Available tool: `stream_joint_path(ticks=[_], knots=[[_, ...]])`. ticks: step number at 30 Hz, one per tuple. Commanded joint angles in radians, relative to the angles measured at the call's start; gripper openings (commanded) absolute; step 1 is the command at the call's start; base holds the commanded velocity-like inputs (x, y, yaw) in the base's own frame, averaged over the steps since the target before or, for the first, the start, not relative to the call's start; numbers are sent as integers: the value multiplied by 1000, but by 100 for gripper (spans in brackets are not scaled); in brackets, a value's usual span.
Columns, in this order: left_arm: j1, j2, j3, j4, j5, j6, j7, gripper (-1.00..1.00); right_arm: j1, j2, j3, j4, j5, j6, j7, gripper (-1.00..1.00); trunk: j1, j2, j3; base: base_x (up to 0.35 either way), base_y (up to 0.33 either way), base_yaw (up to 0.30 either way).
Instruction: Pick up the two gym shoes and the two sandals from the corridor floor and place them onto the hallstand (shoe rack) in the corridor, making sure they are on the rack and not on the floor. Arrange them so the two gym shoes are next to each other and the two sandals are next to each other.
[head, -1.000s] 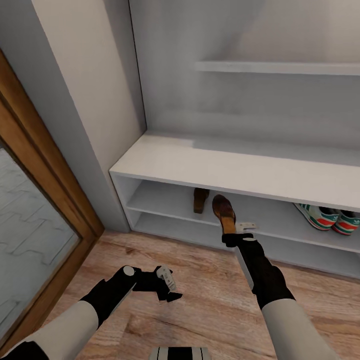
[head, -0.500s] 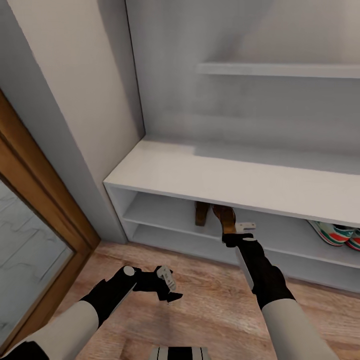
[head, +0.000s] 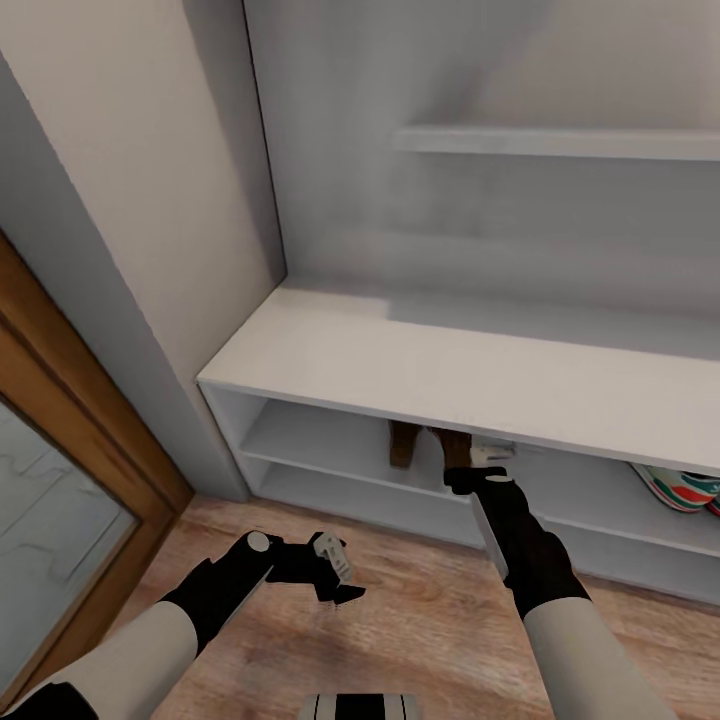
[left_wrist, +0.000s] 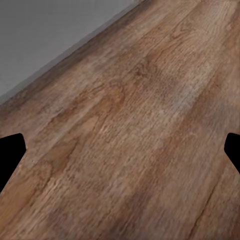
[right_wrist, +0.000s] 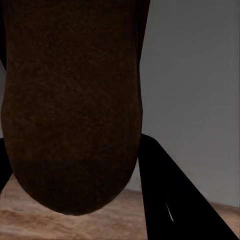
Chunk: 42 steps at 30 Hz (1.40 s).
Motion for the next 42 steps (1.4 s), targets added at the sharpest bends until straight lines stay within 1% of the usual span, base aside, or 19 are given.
stream_joint_path(ticks=[1, 6, 22, 32, 42], knots=[[0, 1, -2, -3, -1, 7, -2, 100, 0, 0, 1, -1, 2, 7, -3, -100, 0, 0, -1, 290, 0, 0], [0, 0, -2, -3, -1, 7, -2, 100, 0, 0, 1, -1, 1, 7, -3, -100, 0, 0, -1, 135, 0, 0], [0, 0, -2, -3, -1, 6, -2, 100, 0, 0, 1, -1, 2, 7, -3, -100, 0, 0, -1, 12, 0, 0], [0, 0, -3, -3, -1, 7, -2, 100, 0, 0, 1, -1, 2, 7, -3, -100, 0, 0, -1, 124, 0, 0], [0, 1, -2, -3, -1, 6, -2, 100, 0, 0, 1, -1, 2, 7, -3, -100, 0, 0, -1, 15, 0, 0]])
